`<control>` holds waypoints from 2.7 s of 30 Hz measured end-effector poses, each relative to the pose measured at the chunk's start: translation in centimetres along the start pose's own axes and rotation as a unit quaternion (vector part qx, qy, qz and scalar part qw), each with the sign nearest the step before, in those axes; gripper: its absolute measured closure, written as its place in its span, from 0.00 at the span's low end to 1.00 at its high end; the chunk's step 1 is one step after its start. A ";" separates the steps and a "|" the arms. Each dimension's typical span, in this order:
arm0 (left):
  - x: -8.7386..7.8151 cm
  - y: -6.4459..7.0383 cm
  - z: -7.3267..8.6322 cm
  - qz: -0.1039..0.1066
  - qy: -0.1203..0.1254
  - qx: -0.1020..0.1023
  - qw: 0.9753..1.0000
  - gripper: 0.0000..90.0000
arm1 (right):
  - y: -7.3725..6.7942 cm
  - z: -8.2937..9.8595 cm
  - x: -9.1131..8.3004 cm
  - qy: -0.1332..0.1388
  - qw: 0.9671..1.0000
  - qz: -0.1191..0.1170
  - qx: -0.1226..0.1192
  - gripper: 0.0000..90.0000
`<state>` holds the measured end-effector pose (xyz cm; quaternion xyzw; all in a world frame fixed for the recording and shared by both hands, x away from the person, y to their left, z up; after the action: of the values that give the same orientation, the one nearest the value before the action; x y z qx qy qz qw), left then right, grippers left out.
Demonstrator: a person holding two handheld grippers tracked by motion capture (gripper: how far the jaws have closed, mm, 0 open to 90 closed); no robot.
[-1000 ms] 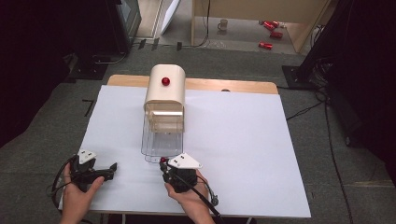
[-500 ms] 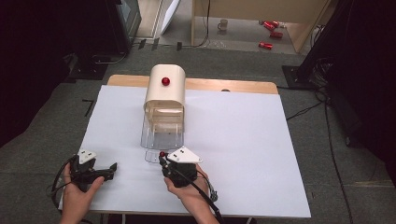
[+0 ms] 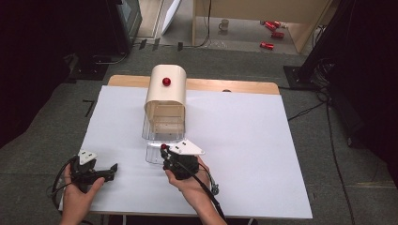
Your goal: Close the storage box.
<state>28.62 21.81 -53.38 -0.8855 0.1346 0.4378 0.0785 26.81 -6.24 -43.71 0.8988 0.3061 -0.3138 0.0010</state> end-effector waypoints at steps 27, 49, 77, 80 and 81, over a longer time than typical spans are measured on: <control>0.0 0.0 0.0 0.000 0.001 0.000 1.000 0.00 | 2.0 -3.1 2.4 -0.010 1.000 0.009 0.005 0.86; 0.0 0.0 0.0 -0.001 0.002 0.000 1.000 0.00 | 3.9 -4.8 4.6 -0.007 1.000 0.024 0.011 0.88; 0.0 0.0 0.0 -0.001 0.001 0.000 1.000 0.00 | 5.2 -4.7 3.6 -0.015 1.000 0.004 0.007 0.52; 0.0 0.0 0.0 -0.001 0.001 0.000 1.000 0.00 | 5.7 -4.3 3.1 -0.015 1.000 0.006 0.008 0.34; 0.0 0.0 0.0 -0.001 0.001 0.000 1.000 0.00 | 5.9 -4.2 3.0 -0.016 1.000 0.008 0.008 0.28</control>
<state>28.65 21.82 -53.39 -0.8861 0.1341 0.4365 0.0789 34.25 -8.58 -43.14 0.8959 0.2965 -0.3307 0.0012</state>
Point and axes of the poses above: each handheld gripper's, and its own axes: x roughly forward along the jaws, z roughly out of its underside, y roughly to its right, the point moved 5 cm from there along x, roughly forward along the jaws, and after that the axes turned 6 degrees about -y, right-handed, at the moved point
